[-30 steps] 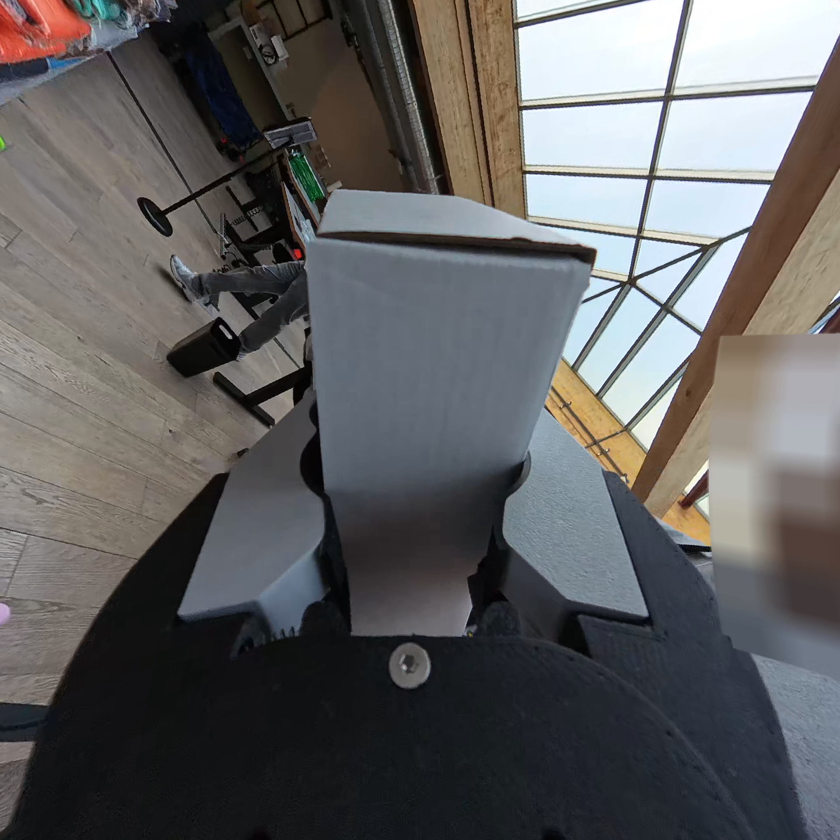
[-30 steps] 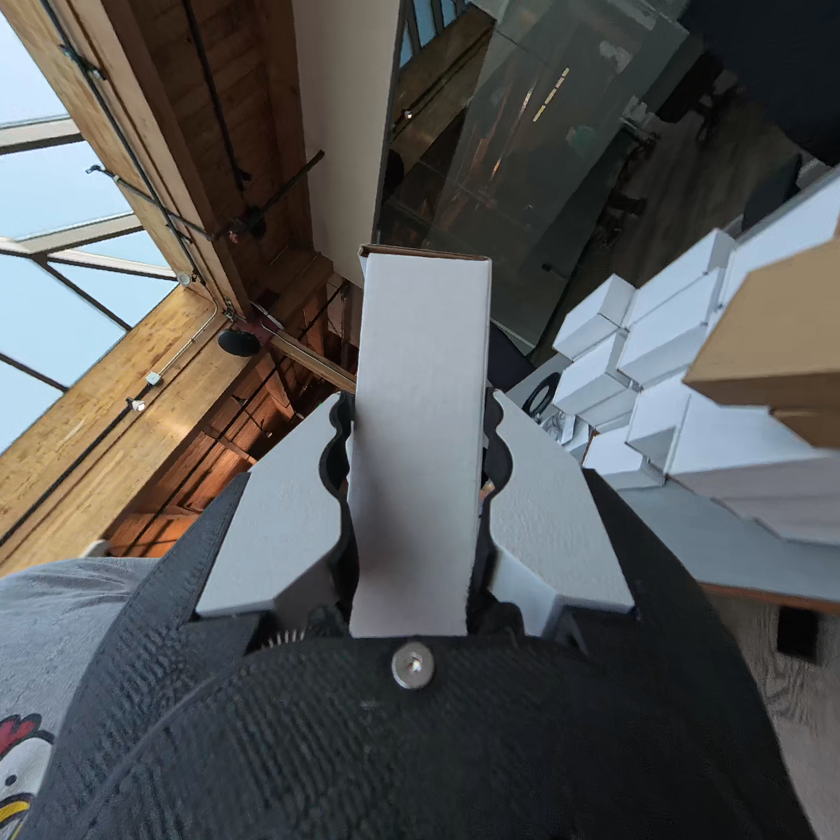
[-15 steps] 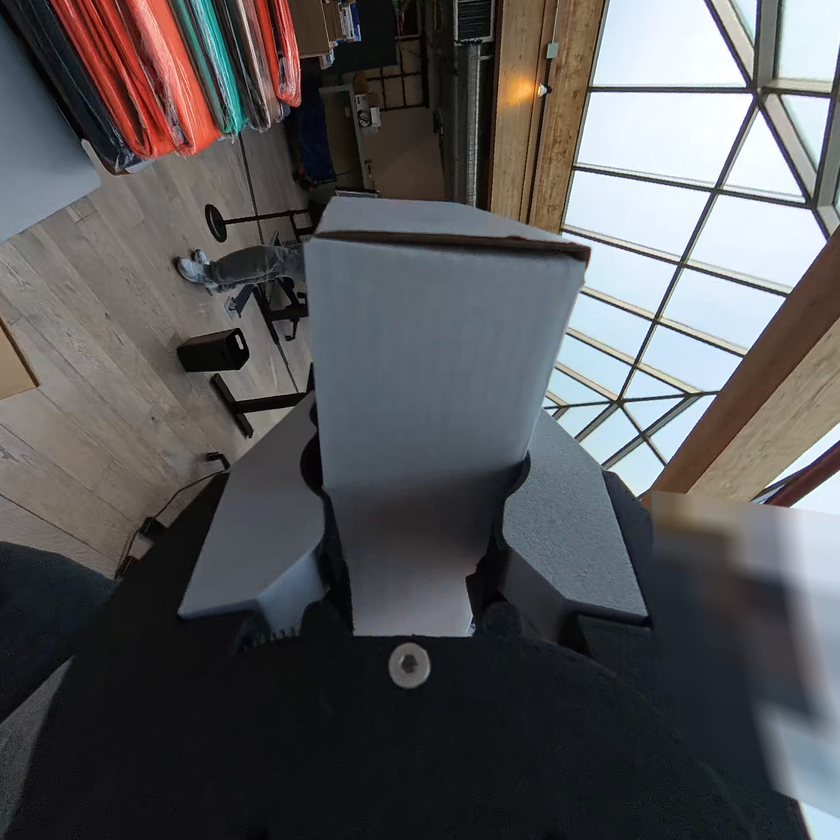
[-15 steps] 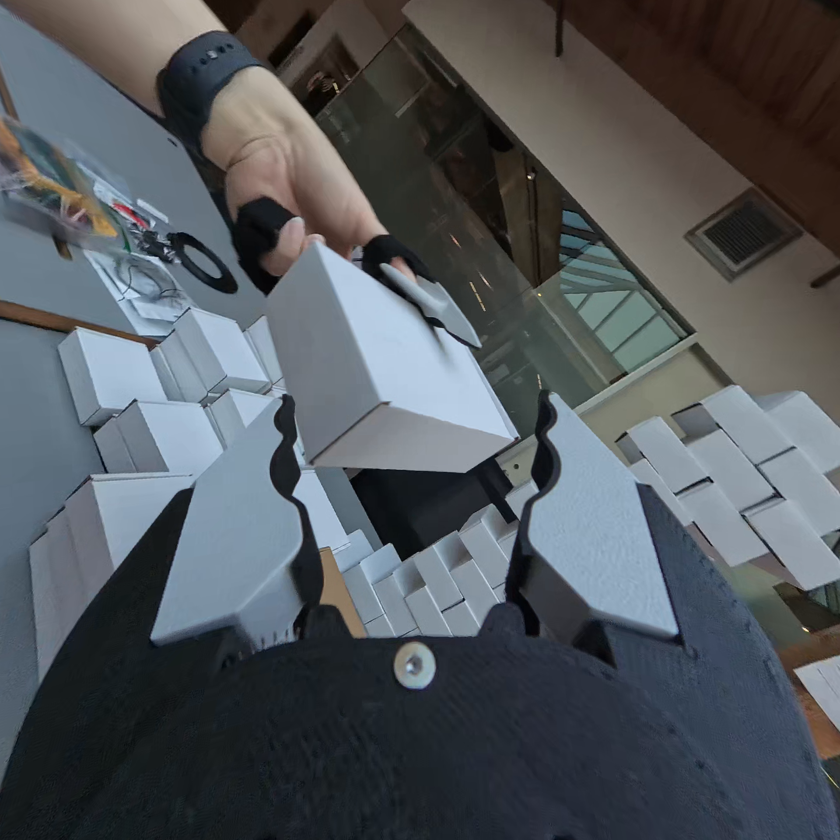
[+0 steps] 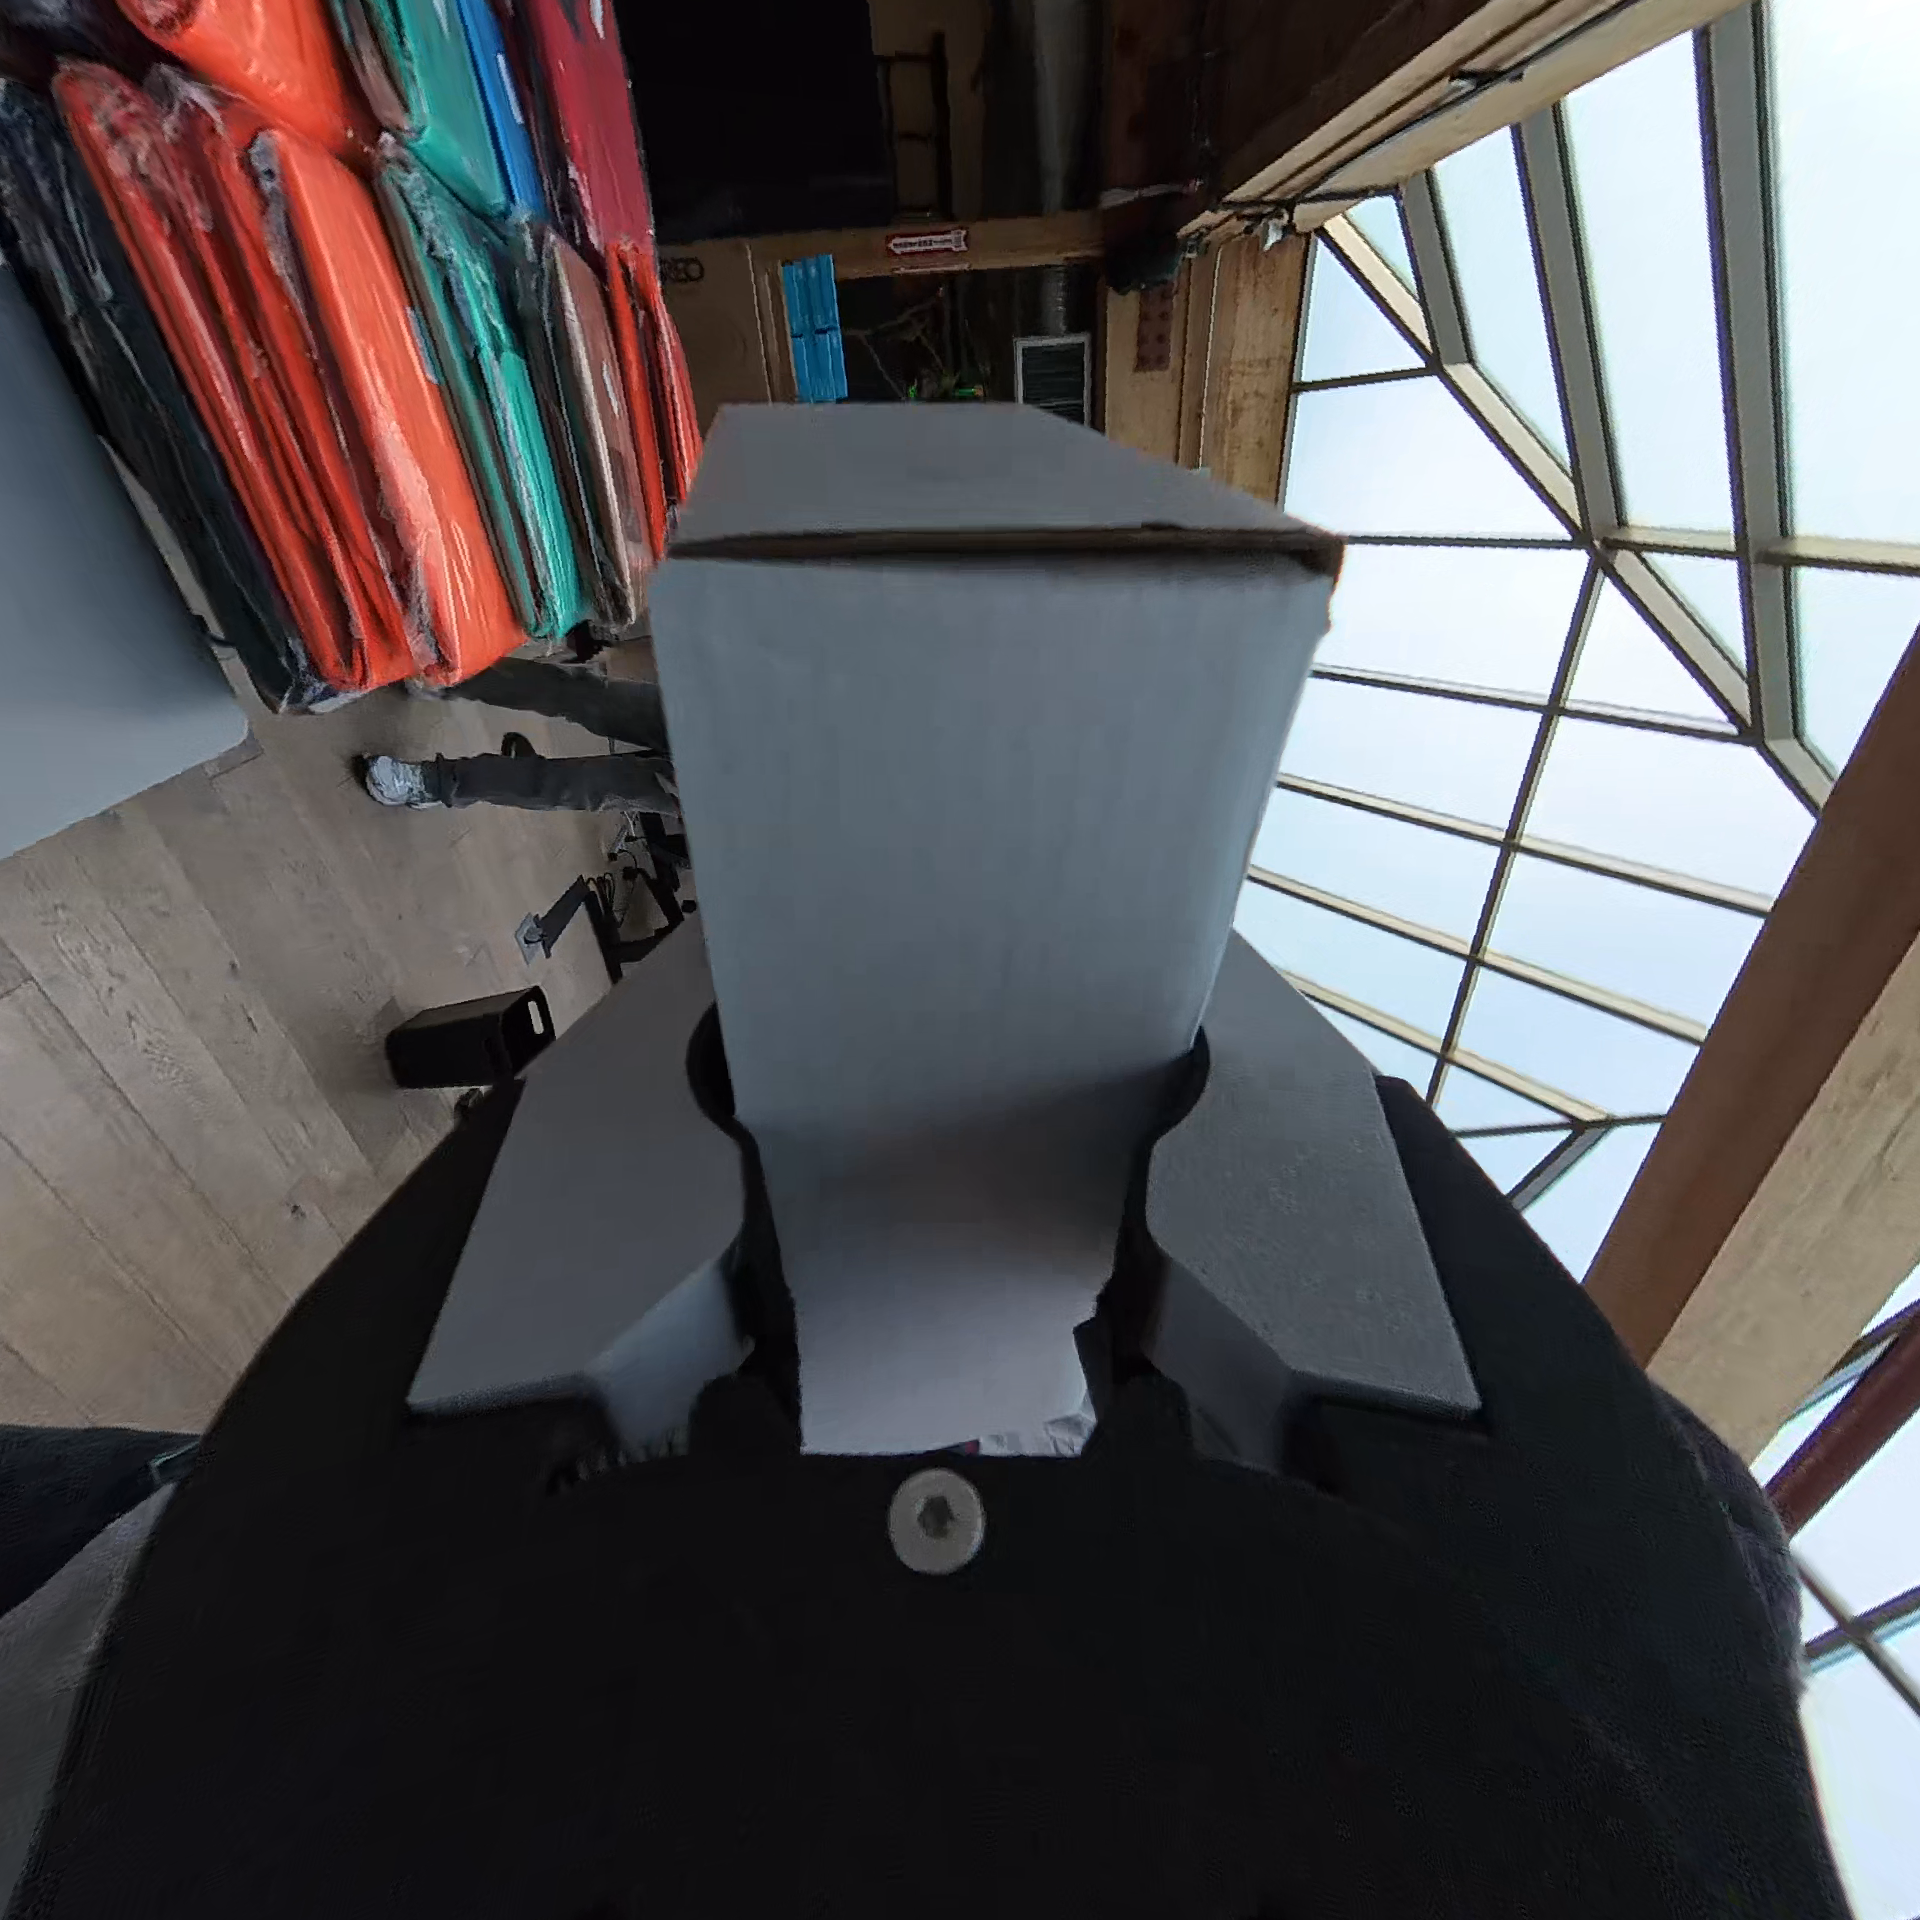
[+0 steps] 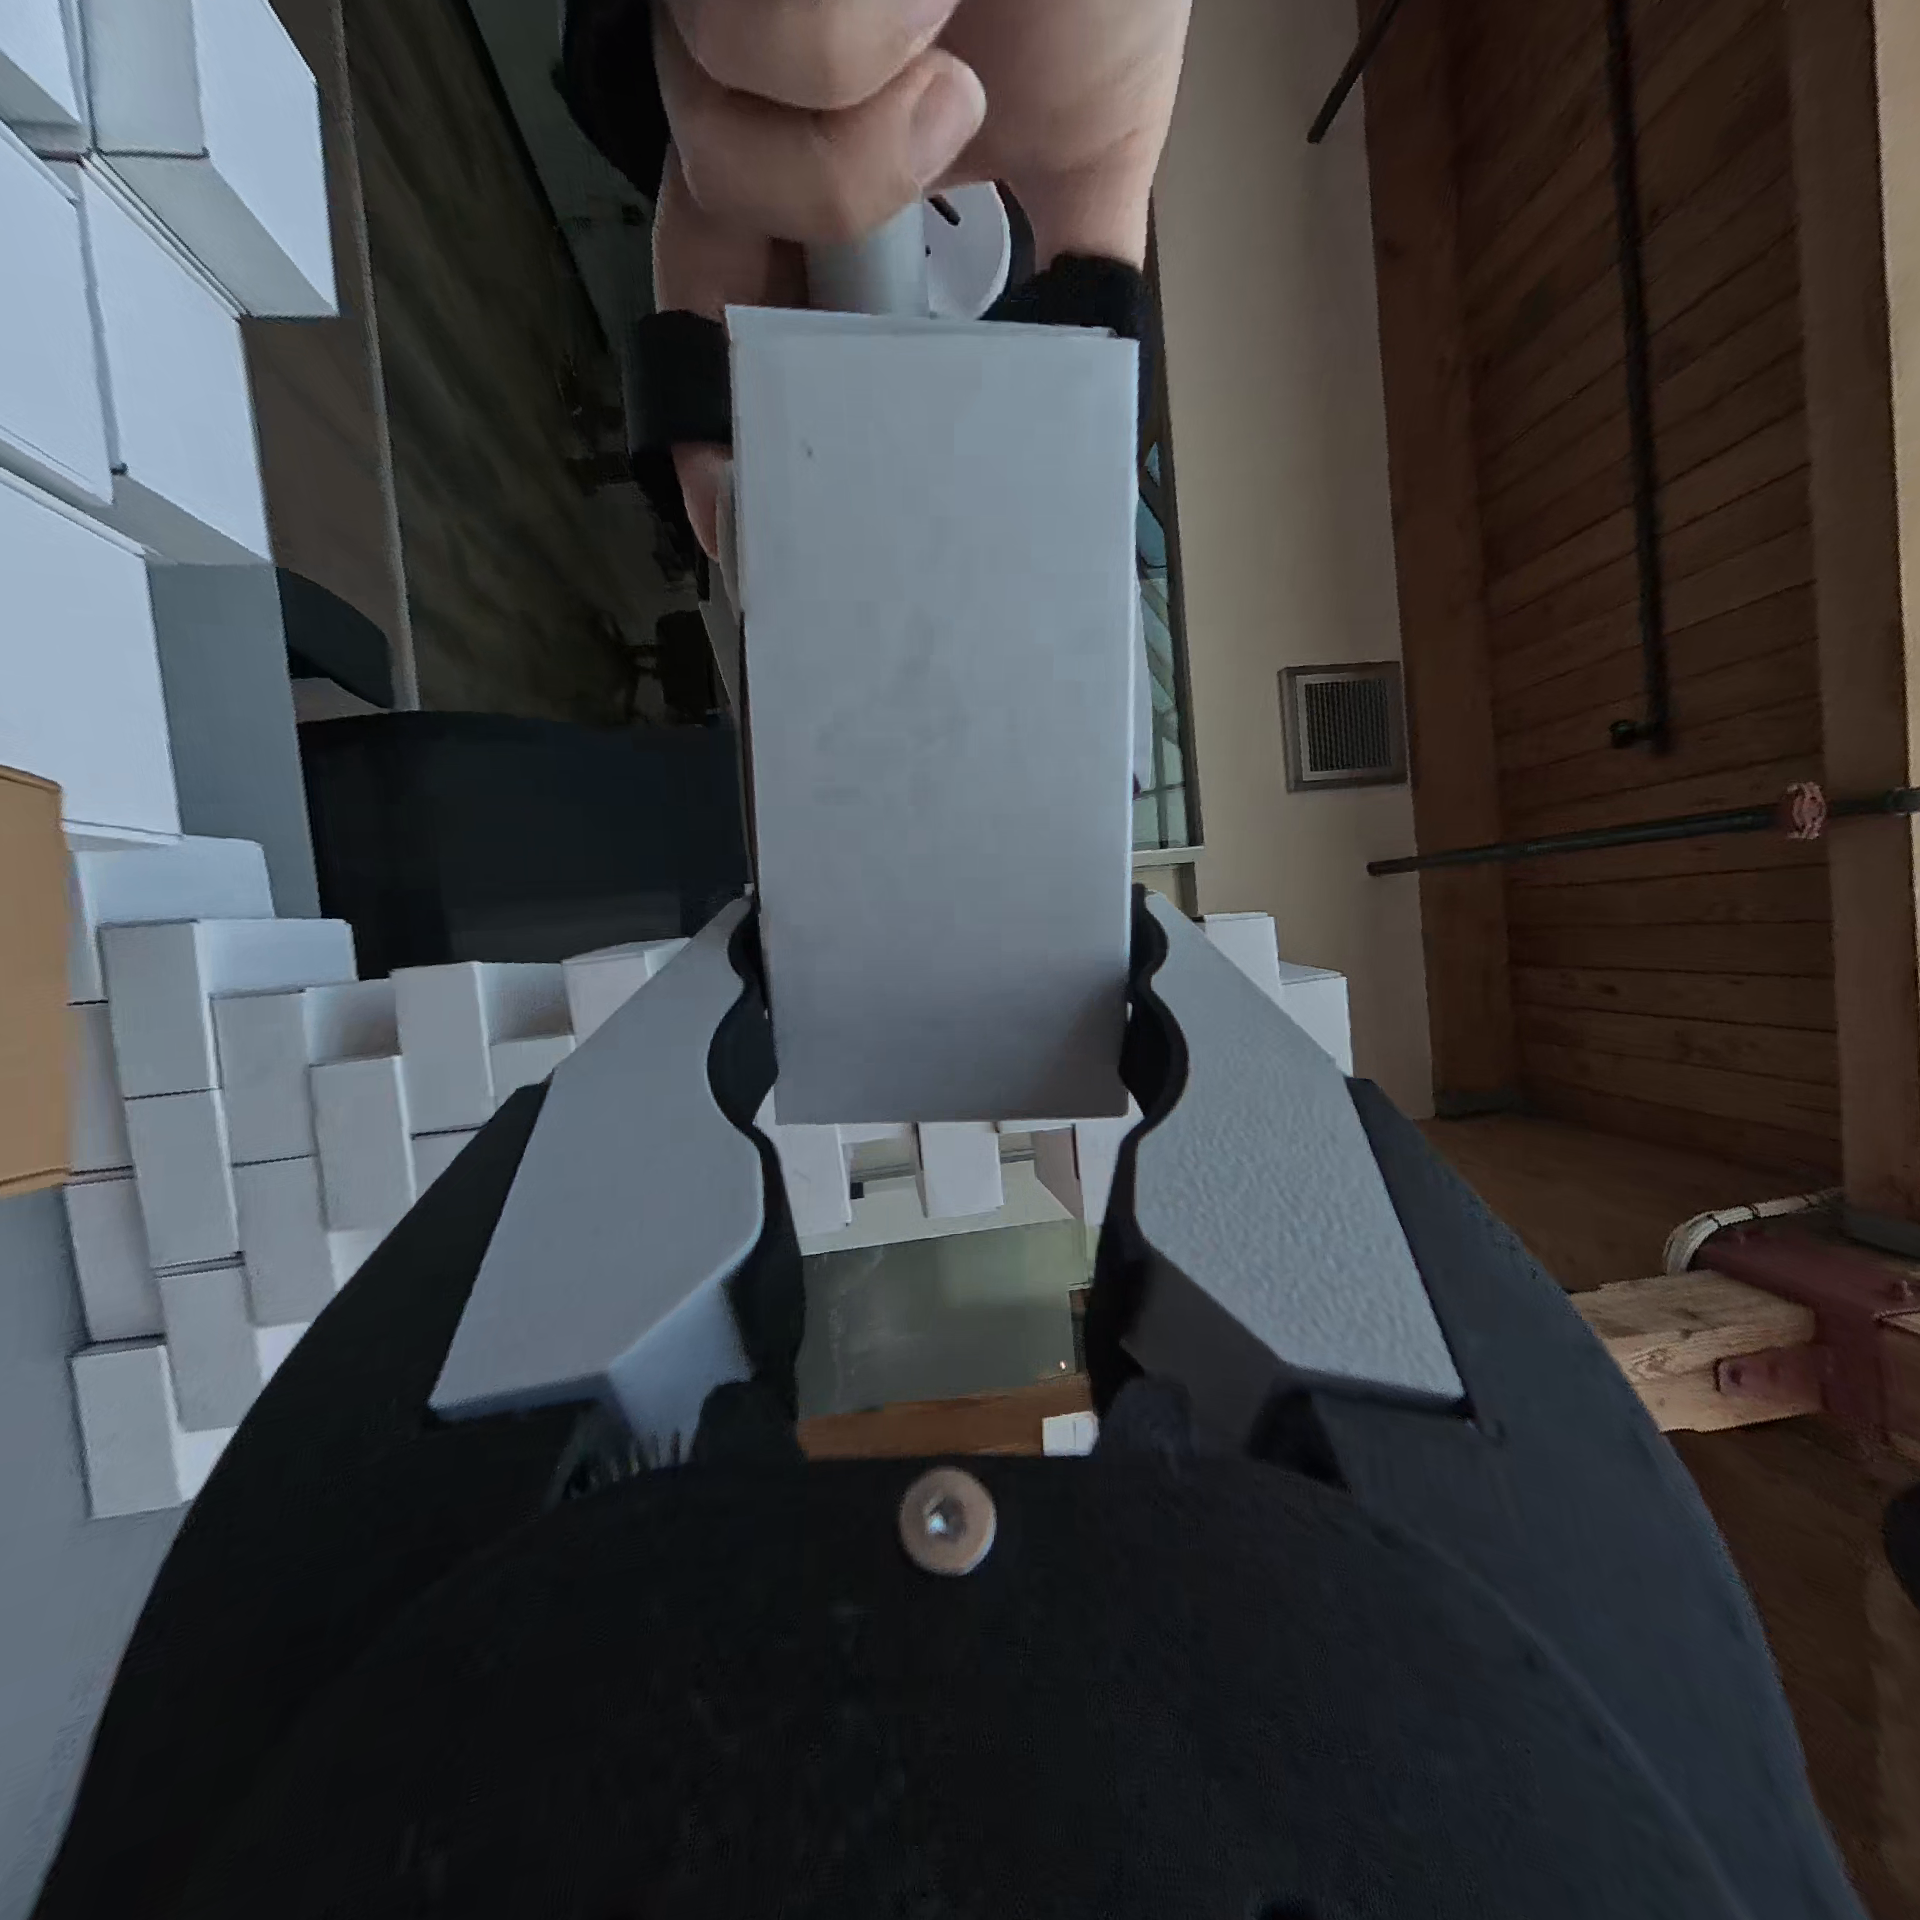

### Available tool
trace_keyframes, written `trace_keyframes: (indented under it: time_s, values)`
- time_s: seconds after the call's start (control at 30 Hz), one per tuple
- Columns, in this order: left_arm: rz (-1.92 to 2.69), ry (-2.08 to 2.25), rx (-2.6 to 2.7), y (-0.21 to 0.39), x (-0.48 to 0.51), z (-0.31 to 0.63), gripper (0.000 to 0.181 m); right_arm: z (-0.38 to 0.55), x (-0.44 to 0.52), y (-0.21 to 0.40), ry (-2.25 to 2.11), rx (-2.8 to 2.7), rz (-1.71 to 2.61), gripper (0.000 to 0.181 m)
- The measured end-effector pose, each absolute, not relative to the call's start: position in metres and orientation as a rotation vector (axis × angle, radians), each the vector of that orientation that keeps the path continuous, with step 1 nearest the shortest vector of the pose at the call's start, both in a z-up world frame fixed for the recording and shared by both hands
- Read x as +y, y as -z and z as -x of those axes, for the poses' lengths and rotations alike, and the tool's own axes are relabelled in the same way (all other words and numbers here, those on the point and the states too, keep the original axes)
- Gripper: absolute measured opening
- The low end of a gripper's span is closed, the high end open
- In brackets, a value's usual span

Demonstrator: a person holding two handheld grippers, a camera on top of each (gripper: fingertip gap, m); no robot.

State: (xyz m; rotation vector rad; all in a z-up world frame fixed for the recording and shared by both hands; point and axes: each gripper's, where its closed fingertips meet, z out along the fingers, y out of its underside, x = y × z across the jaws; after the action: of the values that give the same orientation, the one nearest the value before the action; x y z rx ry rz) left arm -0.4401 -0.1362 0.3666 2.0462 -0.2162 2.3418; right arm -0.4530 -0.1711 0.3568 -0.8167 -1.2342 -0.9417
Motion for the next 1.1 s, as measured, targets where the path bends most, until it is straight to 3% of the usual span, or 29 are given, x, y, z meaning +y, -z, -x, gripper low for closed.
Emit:
trace_keyframes:
  time_s: [0.2, 0.43, 0.57, 0.7, 0.77, 0.87, 0.97, 1.1]
  values:
    - [-2.127, -2.423, -0.422, -0.398, -0.146, 0.398, 0.086, 0.394, -0.16, -0.398, 0.957, -1.247, 0.73, 0.066]
    - [-2.166, -2.588, -0.398, -0.418, -0.112, 0.395, 0.111, 0.386, -0.115, -0.422, 0.959, -1.234, 0.724, 0.066]
    - [-2.179, -2.698, -0.332, -0.427, -0.077, 0.412, 0.098, 0.403, -0.075, -0.418, 0.951, -1.221, 0.778, 0.066]
    - [-2.261, -2.65, -0.495, -0.424, -0.05, 0.434, 0.123, 0.425, -0.035, -0.414, 0.915, -1.206, 0.837, 0.065]
    - [-2.323, -2.645, -0.495, -0.424, -0.026, 0.447, 0.117, 0.437, -0.015, -0.417, 0.953, -1.201, 0.816, 0.066]
    - [-2.322, -2.681, -0.371, -0.431, 0.012, 0.465, 0.084, 0.454, 0.013, -0.424, 0.968, -1.178, 0.814, 0.065]
    - [-2.427, -2.612, -0.319, -0.432, 0.036, 0.476, 0.082, 0.461, 0.041, -0.429, 0.981, -1.167, 0.854, 0.065]
    - [-2.532, -2.621, -0.335, -0.448, 0.052, 0.487, 0.098, 0.465, 0.062, -0.442, 0.932, -1.132, 0.859, 0.065]
